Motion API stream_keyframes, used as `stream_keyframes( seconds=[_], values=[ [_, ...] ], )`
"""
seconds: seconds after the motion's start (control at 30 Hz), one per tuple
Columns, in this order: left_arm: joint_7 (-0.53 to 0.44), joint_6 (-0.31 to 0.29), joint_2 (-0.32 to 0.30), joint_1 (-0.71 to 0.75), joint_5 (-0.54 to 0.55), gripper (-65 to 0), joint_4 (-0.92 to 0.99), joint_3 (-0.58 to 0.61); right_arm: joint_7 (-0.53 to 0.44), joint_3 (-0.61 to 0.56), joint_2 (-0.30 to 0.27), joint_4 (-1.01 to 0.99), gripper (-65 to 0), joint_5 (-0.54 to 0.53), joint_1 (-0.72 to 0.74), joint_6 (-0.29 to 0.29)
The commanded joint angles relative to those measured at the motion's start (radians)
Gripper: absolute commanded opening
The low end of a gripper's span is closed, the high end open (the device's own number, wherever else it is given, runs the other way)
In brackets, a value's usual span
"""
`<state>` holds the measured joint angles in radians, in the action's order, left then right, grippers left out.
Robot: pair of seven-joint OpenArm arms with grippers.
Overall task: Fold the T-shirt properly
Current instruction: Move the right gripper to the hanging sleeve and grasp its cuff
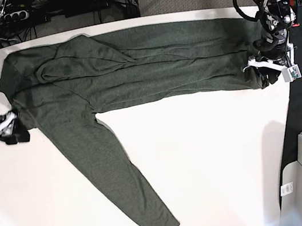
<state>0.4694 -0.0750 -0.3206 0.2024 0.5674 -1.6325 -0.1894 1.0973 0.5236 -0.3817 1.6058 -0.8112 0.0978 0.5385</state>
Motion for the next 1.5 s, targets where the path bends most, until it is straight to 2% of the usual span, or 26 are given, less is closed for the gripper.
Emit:
stream_keyframes(
  seconds=[0.0, 0.1, 0.17, 0.37, 0.53, 0.73, 0.9, 1.0, 1.13, 1.33, 1.47],
  values=[
    [-0.025, -0.003, -0.010, -0.010, 0.003, -44.6, -0.019, -0.002, -0.036, -0.015, -0.006, -0.017, -37.8, -0.015, 0.047, 0.004],
    [-0.025, -0.003, -0.010, -0.008, 0.003, -44.6, -0.019, -0.002, -0.055, -0.072, 0.002, -0.106, -37.8, 0.003, 0.144, 0.004],
    [-0.025, -0.003, -0.008, -0.007, 0.003, -44.6, -0.019, -0.002, -0.067, -0.113, 0.034, -0.157, -37.7, 0.052, 0.216, 0.004],
    [-0.025, -0.004, -0.007, -0.005, 0.003, -44.6, -0.019, -0.002, -0.199, -0.285, 0.151, -0.275, -37.5, 0.365, 0.392, -0.002],
    [-0.025, -0.004, -0.007, -0.004, 0.004, -44.6, -0.019, -0.003, -0.306, -0.296, 0.247, -0.401, -37.5, 0.586, 0.489, -0.004],
    [-0.025, -0.004, -0.007, -0.004, 0.004, -44.6, -0.019, -0.008, -0.378, -0.294, 0.287, -0.531, -37.5, 0.737, 0.541, -0.005],
    [-0.025, -0.004, -0.007, -0.004, 0.004, -44.6, -0.019, -0.003, -0.464, -0.294, 0.287, -0.605, -37.5, 0.761, 0.541, -0.021],
    [-0.025, -0.004, -0.007, -0.004, 0.004, -44.6, -0.019, -0.003, -0.495, -0.294, 0.284, -0.622, -37.5, 0.761, 0.541, -0.116],
    [-0.025, -0.004, -0.007, -0.004, 0.004, -44.6, -0.019, -0.002, -0.504, -0.294, 0.283, -0.620, -37.4, 0.761, 0.535, -0.192],
    [-0.025, -0.004, -0.008, -0.004, 0.004, -44.6, -0.019, -0.002, -0.504, -0.294, 0.258, -0.631, -37.3, 0.761, 0.534, -0.252],
    [-0.025, -0.006, -0.008, -0.004, 0.004, -44.6, -0.019, -0.002, -0.504, -0.296, 0.258, -0.704, -37.3, 0.761, 0.538, -0.255]
  ],
)
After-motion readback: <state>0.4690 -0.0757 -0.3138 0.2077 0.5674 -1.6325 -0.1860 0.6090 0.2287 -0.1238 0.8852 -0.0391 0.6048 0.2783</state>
